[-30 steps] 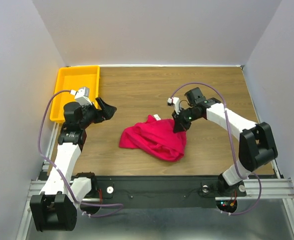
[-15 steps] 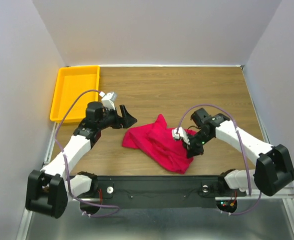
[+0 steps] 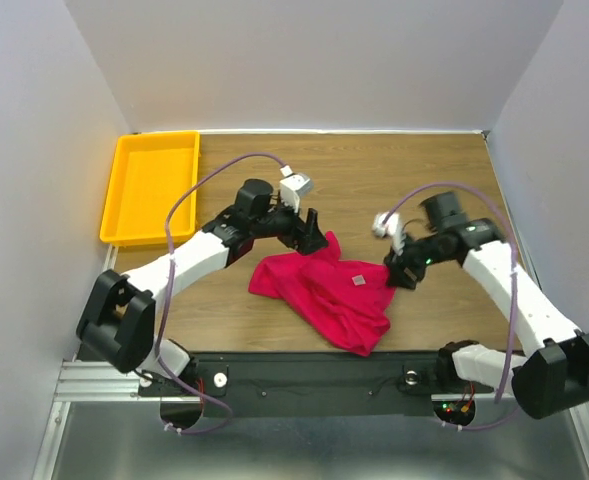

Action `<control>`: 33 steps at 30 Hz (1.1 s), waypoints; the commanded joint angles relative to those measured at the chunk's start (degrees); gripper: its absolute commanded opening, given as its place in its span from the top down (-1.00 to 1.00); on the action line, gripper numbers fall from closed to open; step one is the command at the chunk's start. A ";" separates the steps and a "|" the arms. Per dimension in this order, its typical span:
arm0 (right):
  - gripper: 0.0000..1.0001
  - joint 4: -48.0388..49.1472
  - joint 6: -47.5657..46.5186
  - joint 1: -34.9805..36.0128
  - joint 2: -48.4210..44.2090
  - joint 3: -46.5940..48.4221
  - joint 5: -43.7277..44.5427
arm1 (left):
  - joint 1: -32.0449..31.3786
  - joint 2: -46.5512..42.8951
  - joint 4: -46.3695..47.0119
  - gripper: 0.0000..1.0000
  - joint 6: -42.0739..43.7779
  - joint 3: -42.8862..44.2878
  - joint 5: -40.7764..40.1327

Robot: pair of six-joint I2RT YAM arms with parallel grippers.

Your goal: Fold and stack the t-shirts

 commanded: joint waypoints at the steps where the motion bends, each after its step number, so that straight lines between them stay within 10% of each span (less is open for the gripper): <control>1: -0.13 4.16 6.60 -14.62 -2.47 5.53 -1.52 | -4.56 3.77 0.14 -0.82 9.85 7.46 2.39; 15: -0.13 25.34 27.00 -34.58 -1.69 -5.10 -2.83 | -20.91 24.06 -10.23 -0.66 20.96 28.12 -5.22; 33: -0.13 28.59 28.67 -45.23 1.05 -7.39 -12.68 | -23.20 44.20 -22.36 -0.54 24.81 50.28 -1.92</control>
